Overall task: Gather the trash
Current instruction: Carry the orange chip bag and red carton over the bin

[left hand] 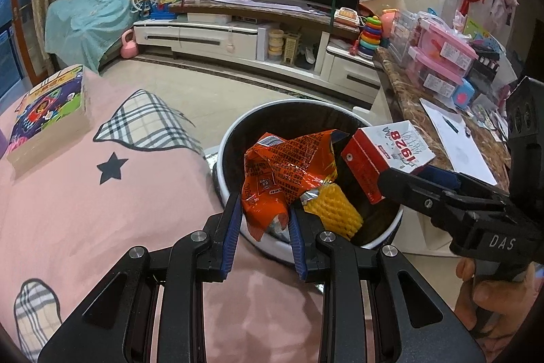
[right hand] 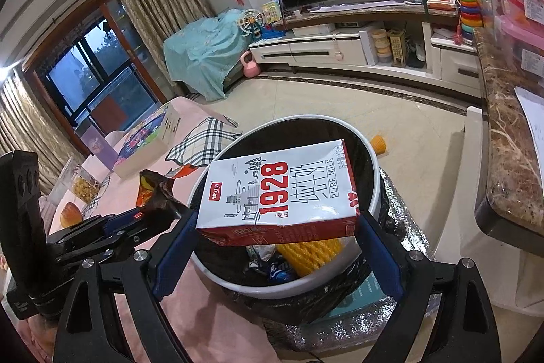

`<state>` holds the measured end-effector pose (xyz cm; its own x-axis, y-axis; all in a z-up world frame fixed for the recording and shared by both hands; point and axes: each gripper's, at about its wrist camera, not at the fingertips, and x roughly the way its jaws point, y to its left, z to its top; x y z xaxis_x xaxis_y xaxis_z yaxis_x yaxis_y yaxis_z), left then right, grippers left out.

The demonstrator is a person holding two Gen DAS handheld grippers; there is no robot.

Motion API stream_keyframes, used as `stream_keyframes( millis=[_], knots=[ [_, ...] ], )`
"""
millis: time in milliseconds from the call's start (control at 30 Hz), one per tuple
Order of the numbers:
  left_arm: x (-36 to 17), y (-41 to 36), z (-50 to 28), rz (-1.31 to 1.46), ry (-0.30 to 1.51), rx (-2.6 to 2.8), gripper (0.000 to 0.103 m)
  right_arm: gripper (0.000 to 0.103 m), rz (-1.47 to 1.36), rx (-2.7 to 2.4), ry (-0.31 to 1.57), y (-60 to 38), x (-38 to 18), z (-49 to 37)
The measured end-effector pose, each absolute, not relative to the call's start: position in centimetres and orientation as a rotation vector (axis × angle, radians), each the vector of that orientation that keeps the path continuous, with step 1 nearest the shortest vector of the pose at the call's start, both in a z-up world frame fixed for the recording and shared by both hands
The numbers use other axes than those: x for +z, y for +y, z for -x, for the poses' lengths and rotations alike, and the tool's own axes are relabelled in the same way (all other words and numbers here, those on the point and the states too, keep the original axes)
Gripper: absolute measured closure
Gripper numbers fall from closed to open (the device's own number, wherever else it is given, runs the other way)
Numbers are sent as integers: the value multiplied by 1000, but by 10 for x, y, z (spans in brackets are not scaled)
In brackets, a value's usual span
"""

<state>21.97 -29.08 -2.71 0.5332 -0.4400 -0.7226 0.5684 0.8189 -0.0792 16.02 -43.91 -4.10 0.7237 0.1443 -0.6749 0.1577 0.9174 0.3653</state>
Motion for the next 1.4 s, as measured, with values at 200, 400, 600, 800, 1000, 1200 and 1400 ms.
stream_keyframes(
  millis=[200,400,600,800,1000,1200,1400],
  knots=[
    [-28,-297,-226,-176,814,-608,78,11,-409,-7,776,-442,-41,-163],
    [-32,-303,-229,-183,824,-612,78,11,-398,-2,789,-444,-43,-169],
    [-35,-305,-232,-186,833,-611,78,11,-395,1,798,-446,-45,-174],
    [-37,-307,-235,-185,842,-611,77,11,-389,7,807,-447,-46,-177],
    [-39,-308,-236,-182,847,-607,77,11,-382,12,814,-446,-47,-179],
    [-40,-307,-238,-181,852,-606,77,11,-378,14,821,-445,-48,-181],
    [-40,-307,-238,-181,853,-605,76,11,-378,14,824,-445,-48,-181]
  ],
)
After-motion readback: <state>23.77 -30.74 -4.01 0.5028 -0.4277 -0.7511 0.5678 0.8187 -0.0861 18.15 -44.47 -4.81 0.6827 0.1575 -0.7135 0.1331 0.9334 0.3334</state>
